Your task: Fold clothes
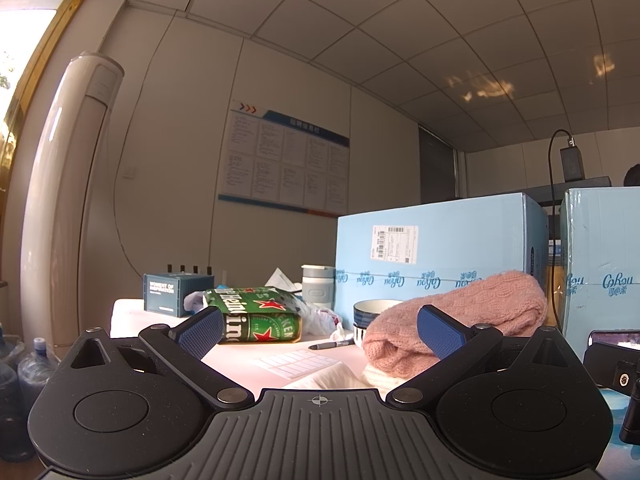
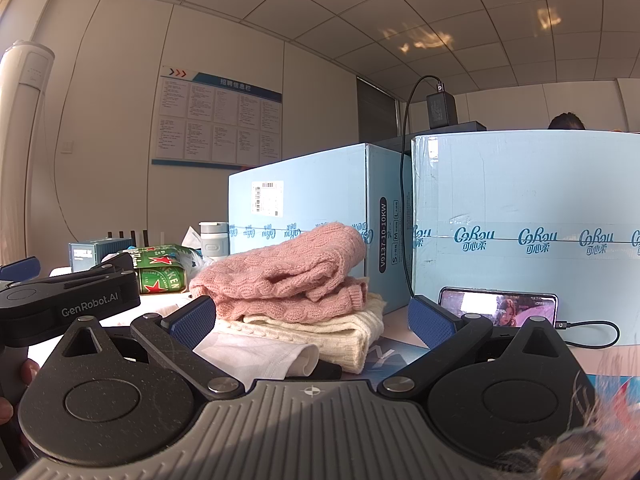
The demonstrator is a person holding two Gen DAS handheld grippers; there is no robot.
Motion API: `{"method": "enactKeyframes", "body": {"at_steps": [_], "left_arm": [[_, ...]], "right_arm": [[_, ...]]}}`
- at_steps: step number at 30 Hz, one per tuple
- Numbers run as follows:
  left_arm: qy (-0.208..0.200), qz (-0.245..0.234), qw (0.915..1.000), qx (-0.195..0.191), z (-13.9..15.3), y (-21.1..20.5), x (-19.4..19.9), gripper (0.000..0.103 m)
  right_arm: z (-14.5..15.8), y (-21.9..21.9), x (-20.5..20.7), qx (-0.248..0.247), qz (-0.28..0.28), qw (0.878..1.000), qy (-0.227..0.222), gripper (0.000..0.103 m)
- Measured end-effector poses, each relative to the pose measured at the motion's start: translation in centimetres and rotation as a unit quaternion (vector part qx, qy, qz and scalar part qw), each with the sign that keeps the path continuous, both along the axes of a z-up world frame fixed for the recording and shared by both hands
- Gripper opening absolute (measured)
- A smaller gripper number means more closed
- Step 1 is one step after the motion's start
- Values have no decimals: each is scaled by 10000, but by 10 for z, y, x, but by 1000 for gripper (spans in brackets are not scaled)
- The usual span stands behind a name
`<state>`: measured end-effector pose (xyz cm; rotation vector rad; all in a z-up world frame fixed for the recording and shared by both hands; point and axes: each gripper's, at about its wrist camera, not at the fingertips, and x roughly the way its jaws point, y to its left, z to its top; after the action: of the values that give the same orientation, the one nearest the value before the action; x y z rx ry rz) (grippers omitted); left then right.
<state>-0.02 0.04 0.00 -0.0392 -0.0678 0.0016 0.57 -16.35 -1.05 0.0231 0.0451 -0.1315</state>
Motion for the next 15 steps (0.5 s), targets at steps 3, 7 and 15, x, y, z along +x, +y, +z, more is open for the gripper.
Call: {"method": "enactKeyframes", "body": {"at_steps": [3, 7, 15], "left_arm": [[-13, 5, 10000, -32, 0, 1, -1, 103], [-21, 12, 10000, -48, -2, 0, 1, 103], [-16, 13, 10000, -25, -3, -2, 3, 103]], "right_arm": [[0, 0, 0, 3, 0, 10000, -3, 103], [0, 0, 0, 3, 0, 10000, 1, 103], [0, 0, 1, -1, 0, 10000, 0, 103]]}}
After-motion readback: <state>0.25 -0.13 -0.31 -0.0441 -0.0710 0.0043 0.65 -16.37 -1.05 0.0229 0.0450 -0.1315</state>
